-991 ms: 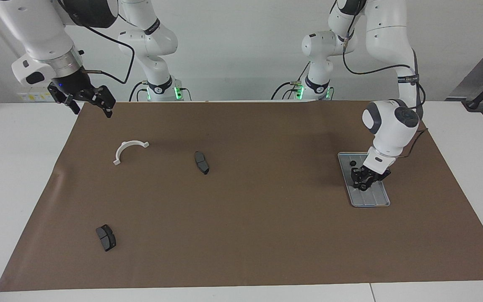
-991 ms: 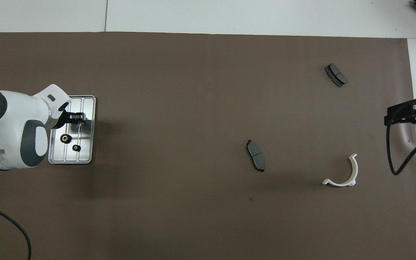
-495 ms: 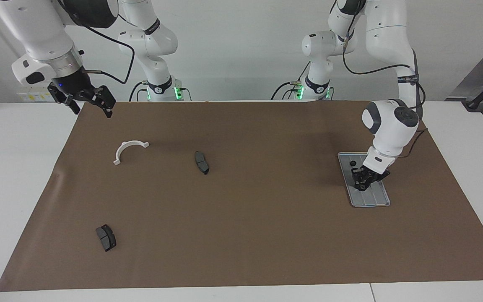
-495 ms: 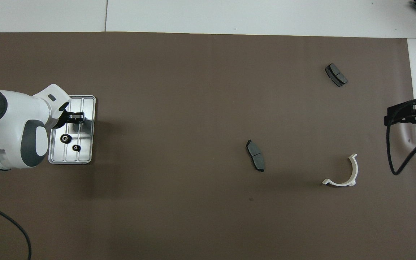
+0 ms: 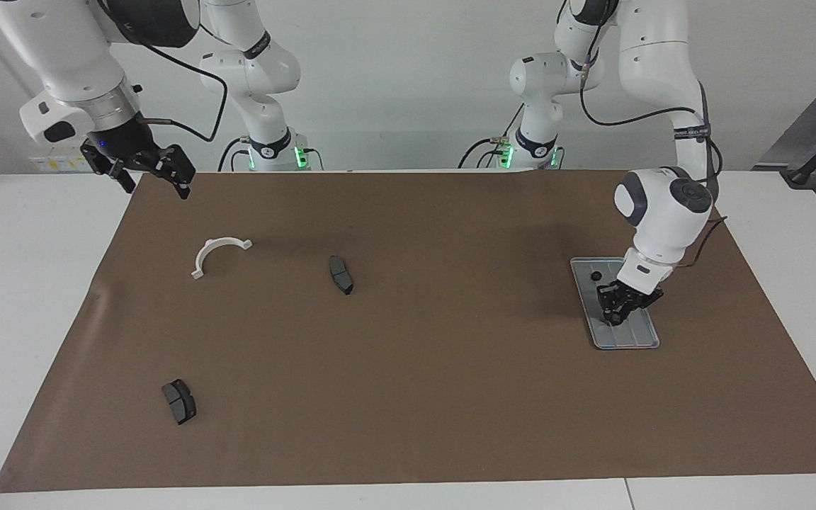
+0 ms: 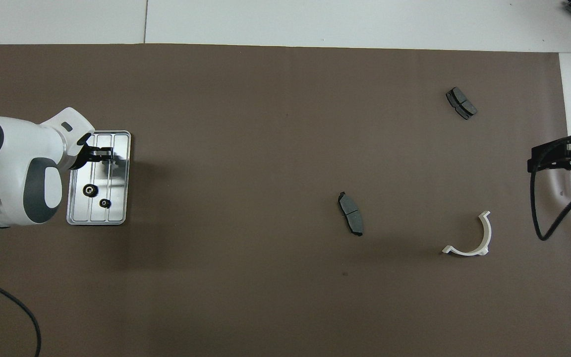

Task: Place bearing gear from tray to pile
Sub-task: 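Carry the bearing to mid-table and release it with the left gripper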

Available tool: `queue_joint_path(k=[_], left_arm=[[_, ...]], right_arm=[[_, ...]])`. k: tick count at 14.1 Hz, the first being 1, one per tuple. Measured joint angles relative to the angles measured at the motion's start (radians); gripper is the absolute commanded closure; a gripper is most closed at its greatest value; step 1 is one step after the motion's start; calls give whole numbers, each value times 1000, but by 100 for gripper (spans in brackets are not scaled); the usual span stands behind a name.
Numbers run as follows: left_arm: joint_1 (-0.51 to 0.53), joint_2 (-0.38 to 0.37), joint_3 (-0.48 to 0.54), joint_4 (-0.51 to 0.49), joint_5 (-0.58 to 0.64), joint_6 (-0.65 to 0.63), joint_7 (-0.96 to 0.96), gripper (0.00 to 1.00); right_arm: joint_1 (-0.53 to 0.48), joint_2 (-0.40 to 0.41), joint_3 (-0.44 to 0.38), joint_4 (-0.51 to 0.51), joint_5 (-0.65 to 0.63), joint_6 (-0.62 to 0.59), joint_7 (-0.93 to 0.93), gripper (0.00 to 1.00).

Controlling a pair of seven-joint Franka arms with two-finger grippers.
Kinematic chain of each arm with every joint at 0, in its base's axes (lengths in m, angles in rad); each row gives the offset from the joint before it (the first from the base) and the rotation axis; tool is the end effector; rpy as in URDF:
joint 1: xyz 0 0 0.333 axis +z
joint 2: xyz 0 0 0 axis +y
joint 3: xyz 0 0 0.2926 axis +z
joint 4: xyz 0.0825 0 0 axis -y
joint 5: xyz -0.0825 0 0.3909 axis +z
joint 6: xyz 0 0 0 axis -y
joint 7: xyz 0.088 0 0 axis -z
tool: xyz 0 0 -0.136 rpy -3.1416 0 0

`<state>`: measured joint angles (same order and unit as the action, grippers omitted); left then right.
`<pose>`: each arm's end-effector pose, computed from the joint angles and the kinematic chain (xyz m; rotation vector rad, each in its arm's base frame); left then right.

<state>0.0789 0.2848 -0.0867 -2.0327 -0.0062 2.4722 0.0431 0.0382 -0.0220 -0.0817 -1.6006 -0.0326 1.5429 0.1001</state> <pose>0.6123 -0.0044 0.2655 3.1060 -0.0636 0.2431 0.5499 -0.0289 0.5678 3.1013 -0.2235 -0.0542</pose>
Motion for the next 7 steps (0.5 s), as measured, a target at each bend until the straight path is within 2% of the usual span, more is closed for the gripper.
queue_joint_path(k=[4, 7], left_arm=[[-73, 16, -2, 119, 0, -140, -55, 89], [-212, 20, -5, 127, 0, -153, -225, 89]], right_arm=[[0, 0, 0, 0, 0, 0, 0, 0], [0, 0, 0, 0, 0, 0, 0, 0]])
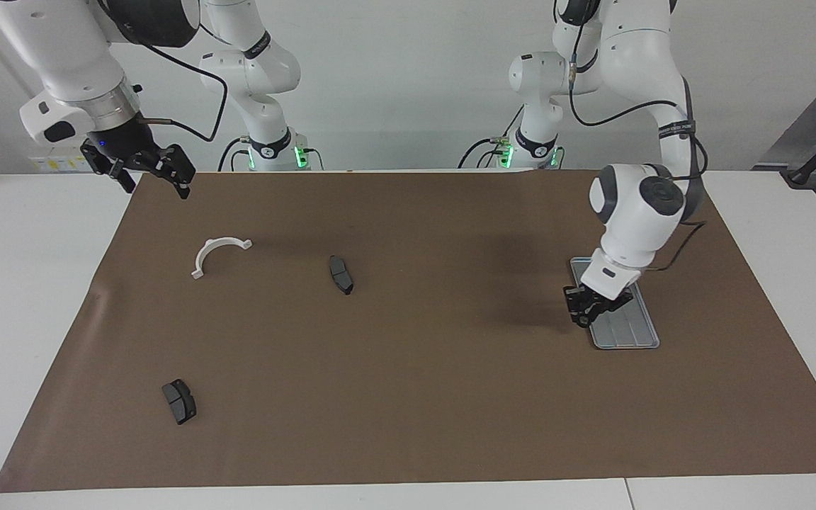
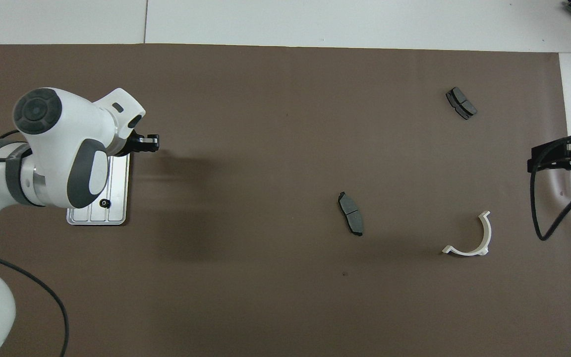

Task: Place bearing gear from tray to pile
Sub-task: 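Carry the bearing to mid-table and release it with the left gripper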

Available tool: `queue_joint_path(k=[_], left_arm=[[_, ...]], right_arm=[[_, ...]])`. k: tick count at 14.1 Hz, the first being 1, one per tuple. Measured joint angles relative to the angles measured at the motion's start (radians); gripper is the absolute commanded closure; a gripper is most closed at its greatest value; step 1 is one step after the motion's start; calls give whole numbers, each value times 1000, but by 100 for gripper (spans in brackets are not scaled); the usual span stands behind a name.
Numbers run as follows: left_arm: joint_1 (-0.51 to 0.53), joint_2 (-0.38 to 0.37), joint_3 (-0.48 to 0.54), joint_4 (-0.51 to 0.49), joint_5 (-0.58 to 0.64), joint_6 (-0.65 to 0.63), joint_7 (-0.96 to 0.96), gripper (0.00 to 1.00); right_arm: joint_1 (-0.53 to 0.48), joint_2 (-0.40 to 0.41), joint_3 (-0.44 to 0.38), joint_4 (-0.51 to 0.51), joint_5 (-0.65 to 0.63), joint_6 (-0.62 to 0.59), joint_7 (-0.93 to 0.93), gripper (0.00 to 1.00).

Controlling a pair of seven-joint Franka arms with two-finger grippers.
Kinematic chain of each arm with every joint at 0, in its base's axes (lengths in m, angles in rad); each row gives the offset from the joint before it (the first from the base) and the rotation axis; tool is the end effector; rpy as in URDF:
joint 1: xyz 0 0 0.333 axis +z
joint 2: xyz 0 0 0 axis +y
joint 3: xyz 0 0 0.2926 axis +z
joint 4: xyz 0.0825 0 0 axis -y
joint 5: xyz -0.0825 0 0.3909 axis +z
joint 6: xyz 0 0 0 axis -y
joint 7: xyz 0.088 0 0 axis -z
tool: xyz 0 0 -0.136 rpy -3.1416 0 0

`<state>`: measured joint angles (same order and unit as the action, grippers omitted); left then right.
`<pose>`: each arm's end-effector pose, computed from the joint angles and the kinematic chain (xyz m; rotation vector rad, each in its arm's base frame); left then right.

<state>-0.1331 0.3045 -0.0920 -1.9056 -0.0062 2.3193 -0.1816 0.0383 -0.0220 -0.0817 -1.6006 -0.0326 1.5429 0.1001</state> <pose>0.6161 -0.1397 0.2956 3.0835 -0.0521 0.1569 0.5500 -0.0288 0.5678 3.1013 -0.2233 -0.0542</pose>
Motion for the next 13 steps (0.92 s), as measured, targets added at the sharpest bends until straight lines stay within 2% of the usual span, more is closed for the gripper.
queue_joint_path(k=[3, 7, 11, 13], left_arm=[[-148, 1, -2, 1, 0, 0, -209, 89], [-295, 1, -2, 3, 0, 0, -394, 89], [-408, 18, -2, 38, 0, 1, -496, 88], [-435, 58, -2, 94, 0, 1, -509, 83]], right_arm=[[0, 0, 0, 0, 0, 0, 0, 0], [-2, 0, 0, 0, 0, 0, 0, 0], [-3, 0, -2, -14, 0, 62, 0, 0], [-1, 0, -1, -32, 0, 100, 0, 0]])
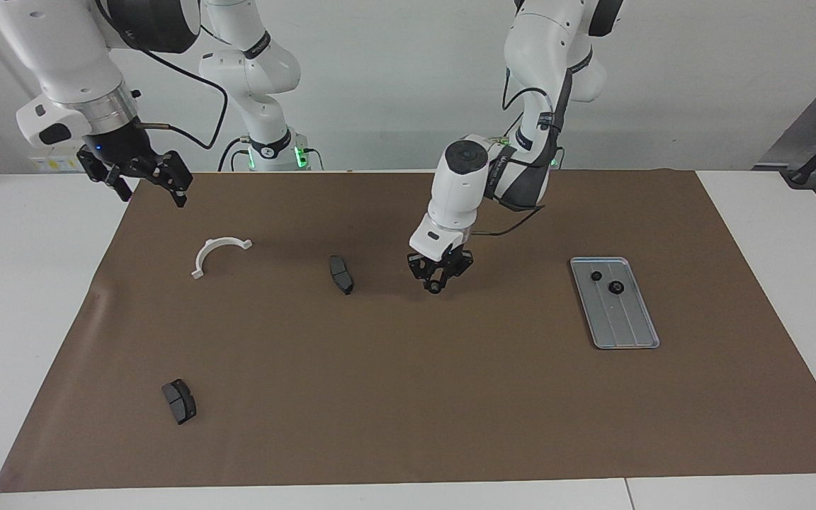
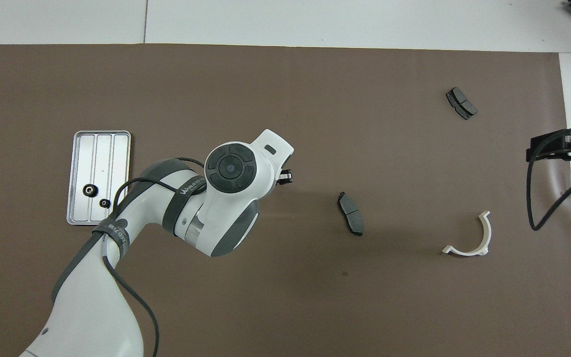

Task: Place bearing gear from tray to pile
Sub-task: 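Carry the bearing to mid-table and release it with the left gripper, then grasp the bearing with the right gripper while the left gripper returns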

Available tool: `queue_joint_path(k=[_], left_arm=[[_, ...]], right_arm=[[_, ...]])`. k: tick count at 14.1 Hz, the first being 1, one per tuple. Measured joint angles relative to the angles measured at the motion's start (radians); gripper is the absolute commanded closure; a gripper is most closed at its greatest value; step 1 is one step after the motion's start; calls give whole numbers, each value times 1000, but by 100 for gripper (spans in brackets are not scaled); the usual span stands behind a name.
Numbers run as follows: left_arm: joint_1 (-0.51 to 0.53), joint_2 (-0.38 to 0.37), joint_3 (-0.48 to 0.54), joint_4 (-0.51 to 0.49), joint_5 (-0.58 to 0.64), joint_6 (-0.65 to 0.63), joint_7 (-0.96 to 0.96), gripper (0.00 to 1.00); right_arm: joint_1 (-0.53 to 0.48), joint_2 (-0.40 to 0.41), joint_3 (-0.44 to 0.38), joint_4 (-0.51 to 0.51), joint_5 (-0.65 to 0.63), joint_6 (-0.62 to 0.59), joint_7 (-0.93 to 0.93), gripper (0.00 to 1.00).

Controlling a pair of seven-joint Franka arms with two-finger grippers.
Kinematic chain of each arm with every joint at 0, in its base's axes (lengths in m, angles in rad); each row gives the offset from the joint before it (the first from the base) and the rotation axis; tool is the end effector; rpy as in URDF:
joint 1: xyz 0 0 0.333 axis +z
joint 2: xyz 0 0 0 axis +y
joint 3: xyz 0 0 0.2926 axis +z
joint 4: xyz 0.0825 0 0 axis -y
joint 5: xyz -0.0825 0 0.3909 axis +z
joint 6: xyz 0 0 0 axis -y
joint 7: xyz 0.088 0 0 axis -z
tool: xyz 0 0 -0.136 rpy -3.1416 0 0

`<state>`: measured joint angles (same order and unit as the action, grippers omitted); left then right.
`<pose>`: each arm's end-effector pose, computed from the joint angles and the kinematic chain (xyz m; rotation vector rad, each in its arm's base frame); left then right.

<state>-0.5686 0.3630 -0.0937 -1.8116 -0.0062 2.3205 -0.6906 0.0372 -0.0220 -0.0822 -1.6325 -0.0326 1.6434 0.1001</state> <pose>0.5194 -0.4016 0.3024 3.0163 0.0614 0.1382 0.5616 -0.0299 0.5613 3.1033 -0.2227 0.0524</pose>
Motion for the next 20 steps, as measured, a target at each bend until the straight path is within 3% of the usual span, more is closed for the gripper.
queue_joint_path(k=[1, 2, 5, 9, 14, 20], left_arm=[[-8, 23, 0, 30, 0, 0, -1, 74], [-15, 43, 0, 56, 0, 0, -1, 58], [-20, 73, 1, 87, 0, 0, -1, 30], [-11, 73, 14, 113, 0, -9, -3, 29], [206, 0, 24, 142, 0, -188, 146, 31], [395, -69, 25, 33, 0, -257, 504, 39]], right_arm=[[0, 0, 0, -8, 0, 10, 0, 0], [0, 0, 0, -14, 0, 14, 0, 0], [0, -3, 0, -20, 0, 14, 0, 0], [0, -13, 0, -39, 4, 21, 0, 0], [103, 9, 6, -114, 46, 159, 2, 0], [332, 225, 11, -134, 109, 478, 215, 0]])
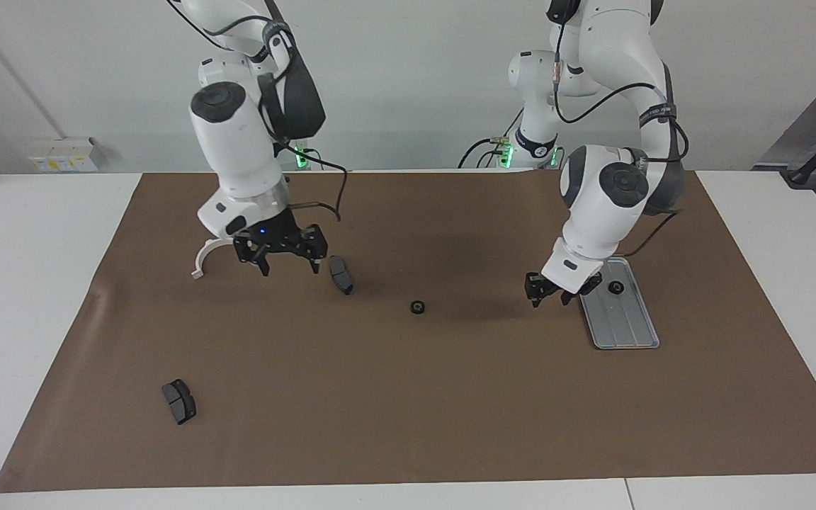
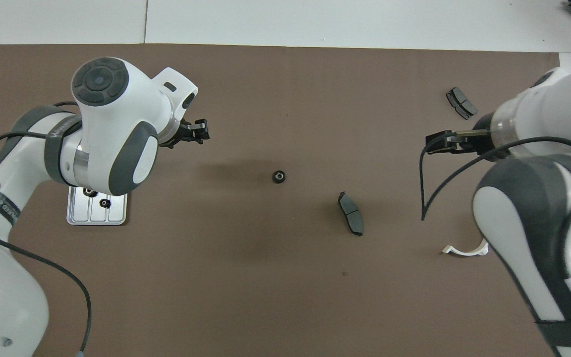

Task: Place bearing gear from tray to pile
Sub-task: 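Grasp the bearing with the right gripper while the left gripper returns, then carry the bearing toward the dark pad while the left gripper grasps another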

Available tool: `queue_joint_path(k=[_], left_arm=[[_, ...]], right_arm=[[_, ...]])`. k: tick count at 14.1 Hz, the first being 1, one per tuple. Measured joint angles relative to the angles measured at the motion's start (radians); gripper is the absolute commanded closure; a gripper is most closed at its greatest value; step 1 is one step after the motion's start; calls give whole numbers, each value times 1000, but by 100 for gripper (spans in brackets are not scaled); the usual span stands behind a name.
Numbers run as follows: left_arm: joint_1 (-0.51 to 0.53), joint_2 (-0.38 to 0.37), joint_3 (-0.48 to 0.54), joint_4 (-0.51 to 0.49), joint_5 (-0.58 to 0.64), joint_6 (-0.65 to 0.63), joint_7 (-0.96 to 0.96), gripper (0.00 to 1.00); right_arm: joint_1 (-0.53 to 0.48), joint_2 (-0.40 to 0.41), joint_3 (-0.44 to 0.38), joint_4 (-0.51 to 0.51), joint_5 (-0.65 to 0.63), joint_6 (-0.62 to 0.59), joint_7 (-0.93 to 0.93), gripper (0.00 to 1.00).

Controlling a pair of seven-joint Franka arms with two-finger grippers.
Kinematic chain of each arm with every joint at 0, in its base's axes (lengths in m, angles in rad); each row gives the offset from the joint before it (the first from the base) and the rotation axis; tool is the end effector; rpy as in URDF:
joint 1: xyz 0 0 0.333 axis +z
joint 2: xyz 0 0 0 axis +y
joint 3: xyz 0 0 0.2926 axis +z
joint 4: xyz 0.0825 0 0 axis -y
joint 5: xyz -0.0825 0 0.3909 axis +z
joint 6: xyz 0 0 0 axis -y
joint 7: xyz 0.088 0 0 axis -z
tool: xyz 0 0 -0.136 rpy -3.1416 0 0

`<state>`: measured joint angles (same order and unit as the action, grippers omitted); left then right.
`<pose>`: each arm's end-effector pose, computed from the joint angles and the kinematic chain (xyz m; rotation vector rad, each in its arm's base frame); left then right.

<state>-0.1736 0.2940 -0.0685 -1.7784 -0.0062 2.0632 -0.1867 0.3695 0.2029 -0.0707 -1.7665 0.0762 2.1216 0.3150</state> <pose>0.6148 -0.1503 0.3371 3.1177 -0.0773 -0.0214 0.6092 0.1953 0.4066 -3.0370 0.0738 -0.1970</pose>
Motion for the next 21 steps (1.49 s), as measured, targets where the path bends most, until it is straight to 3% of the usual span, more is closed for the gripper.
queue_joint_path(k=[6, 12, 18, 21], left_arm=[[133, -86, 0, -143, 0, 17, 199, 41], [245, -133, 1, -343, 0, 224, 266, 41], [280, -172, 1, -421, 0, 272, 270, 41], [288, -179, 1, -465, 0, 351, 260, 41]], right_arm=[[189, 166, 0, 61, -5, 127, 155, 0], [270, 353, 0, 152, -143, 179, 284, 0], [306, 376, 0, 160, -143, 177, 289, 0], [309, 382, 0, 149, -143, 177, 289, 16]])
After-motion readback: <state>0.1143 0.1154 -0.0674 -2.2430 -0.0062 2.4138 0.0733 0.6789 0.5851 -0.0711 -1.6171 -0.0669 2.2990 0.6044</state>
